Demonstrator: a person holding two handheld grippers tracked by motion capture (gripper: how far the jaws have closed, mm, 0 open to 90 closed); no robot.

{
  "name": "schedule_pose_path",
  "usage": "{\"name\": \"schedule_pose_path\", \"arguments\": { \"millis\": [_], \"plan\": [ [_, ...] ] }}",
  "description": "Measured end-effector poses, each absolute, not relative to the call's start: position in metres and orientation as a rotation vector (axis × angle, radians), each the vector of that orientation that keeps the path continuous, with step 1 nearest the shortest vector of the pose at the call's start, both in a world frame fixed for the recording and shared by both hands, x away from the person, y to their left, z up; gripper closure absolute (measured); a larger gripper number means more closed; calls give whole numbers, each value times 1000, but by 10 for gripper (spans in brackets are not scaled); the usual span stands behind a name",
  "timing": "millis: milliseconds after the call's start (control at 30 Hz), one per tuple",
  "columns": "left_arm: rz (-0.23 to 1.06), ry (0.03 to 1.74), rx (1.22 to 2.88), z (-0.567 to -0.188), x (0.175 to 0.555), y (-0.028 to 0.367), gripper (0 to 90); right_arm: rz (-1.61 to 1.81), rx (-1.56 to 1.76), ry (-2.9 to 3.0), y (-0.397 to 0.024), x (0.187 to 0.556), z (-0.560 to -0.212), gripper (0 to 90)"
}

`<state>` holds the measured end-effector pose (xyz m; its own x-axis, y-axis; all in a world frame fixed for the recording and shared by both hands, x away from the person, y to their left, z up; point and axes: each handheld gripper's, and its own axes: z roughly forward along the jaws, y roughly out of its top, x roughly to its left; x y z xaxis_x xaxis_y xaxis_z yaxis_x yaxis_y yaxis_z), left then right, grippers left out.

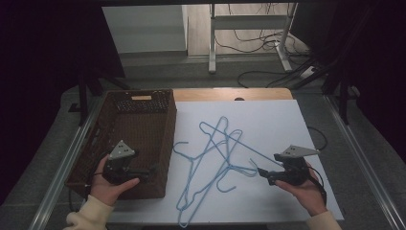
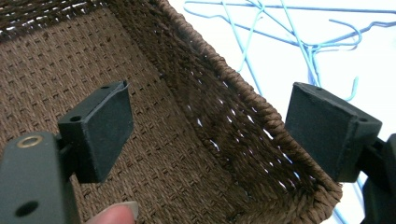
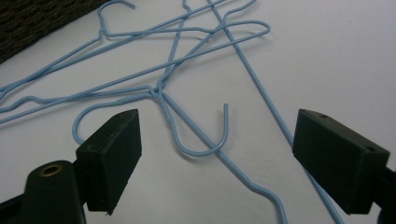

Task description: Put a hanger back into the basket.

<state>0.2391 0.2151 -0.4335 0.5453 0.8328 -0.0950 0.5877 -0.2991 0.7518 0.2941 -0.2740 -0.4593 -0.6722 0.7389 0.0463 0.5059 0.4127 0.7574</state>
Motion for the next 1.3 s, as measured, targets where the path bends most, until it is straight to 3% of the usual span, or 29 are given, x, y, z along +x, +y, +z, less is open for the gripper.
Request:
{"name": "schedule_pose_path", "arguments": {
  "millis": [1300],
  "plan": [
    [409, 1063, 2061, -433, 220, 200, 157, 1053, 976, 2464, -235, 301, -457, 206]
  ]
}}
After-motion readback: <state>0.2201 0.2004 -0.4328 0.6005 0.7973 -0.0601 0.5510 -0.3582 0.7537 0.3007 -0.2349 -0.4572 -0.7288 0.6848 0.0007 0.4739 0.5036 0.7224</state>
